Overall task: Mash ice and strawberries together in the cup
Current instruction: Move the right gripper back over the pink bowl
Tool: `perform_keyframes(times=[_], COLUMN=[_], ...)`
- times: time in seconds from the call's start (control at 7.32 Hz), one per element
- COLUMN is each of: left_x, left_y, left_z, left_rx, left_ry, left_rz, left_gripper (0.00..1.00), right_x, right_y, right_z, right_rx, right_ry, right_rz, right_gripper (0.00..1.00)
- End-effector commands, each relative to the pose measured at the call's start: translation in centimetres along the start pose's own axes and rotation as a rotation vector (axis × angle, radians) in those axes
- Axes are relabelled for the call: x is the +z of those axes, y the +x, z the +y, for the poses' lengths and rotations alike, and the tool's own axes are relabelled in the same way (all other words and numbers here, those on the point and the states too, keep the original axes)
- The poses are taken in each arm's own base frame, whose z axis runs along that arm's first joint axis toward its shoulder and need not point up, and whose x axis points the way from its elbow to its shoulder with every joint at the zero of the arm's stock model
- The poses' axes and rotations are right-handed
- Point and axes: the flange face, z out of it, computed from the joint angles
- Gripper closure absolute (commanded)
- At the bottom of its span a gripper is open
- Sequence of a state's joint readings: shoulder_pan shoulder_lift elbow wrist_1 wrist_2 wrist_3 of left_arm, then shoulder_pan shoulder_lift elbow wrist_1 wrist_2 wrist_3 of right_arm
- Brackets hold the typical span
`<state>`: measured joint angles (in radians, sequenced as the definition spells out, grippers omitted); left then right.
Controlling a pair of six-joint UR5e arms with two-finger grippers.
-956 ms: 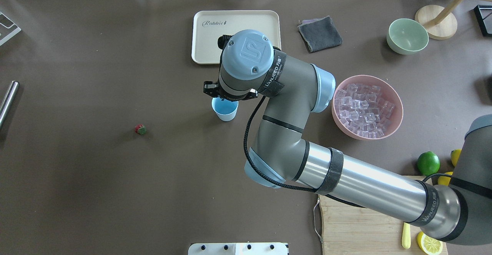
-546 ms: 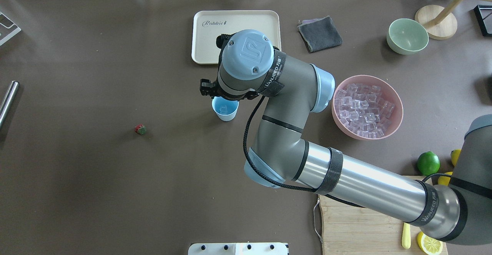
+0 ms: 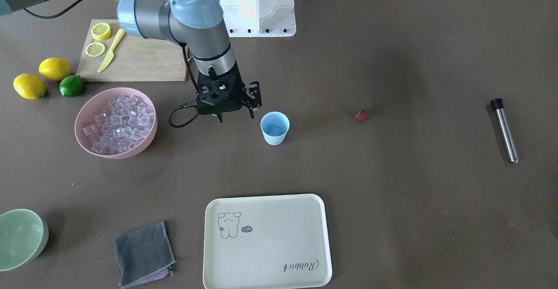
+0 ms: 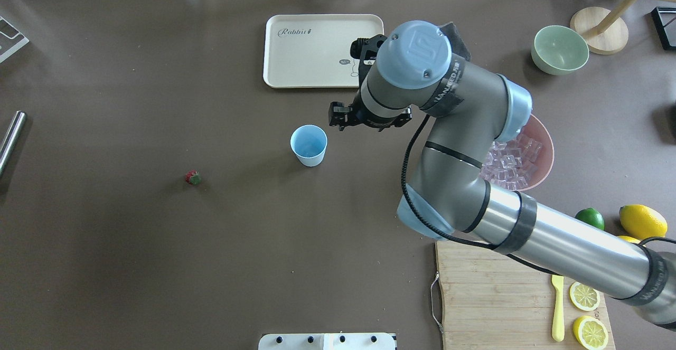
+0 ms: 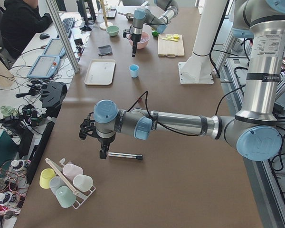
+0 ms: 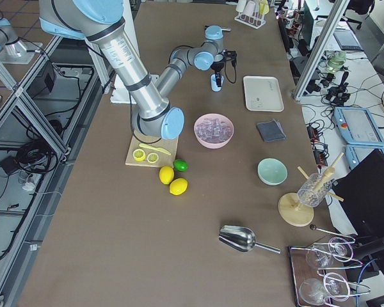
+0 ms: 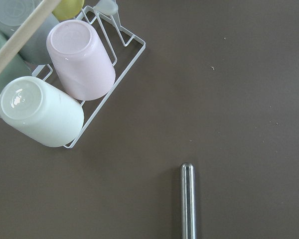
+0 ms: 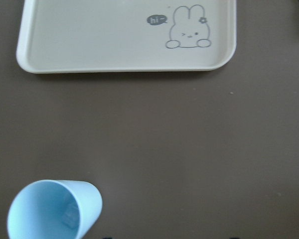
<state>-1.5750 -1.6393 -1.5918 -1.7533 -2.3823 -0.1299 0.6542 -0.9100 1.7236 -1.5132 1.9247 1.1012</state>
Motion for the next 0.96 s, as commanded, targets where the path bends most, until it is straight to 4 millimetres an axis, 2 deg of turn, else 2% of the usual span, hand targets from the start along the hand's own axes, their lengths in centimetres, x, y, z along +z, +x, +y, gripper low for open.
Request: perform_keyframes(times=[0.0,0.14,0.27,0.41,0.55,0.82], left_x=[-0.1,0.1,-0.2,-0.2,-0.3,-0.4], left_y=[0.2,0.0,0.2,0.3,0.3,0.6], left_z=[0.0,0.0,-0.1,0.0,-0.1,-0.2], left_rx=[-0.005,-0.008,-0.005,-0.005,-0.005,0.001], left_ry=[0.003,0.000,0.005,0.004,0.006,0.010], left_rz=[0.001,0.000,0.001,0.001,0.001,0.002], left_gripper=[0.02,0.02,0.02,0.02,0.02,0.02], right_x=[-4.8,-4.7,-4.5,-3.7,-2.9,0.3], right_y=[14.1,19.6,23.1,24.5,24.9,24.0], right_z=[0.0,1.6,2.8,3.4,3.4,4.6], right_rx=[-0.049,-0.045,-0.017,-0.006,-0.002,-0.073], right_ry=[-0.053,-0.068,-0.078,-0.090,-0.102,-0.157], right_rz=[0.070,0.120,0.163,0.185,0.195,0.212], right_gripper=[0.20,0.20,0.20,0.20,0.21,0.32])
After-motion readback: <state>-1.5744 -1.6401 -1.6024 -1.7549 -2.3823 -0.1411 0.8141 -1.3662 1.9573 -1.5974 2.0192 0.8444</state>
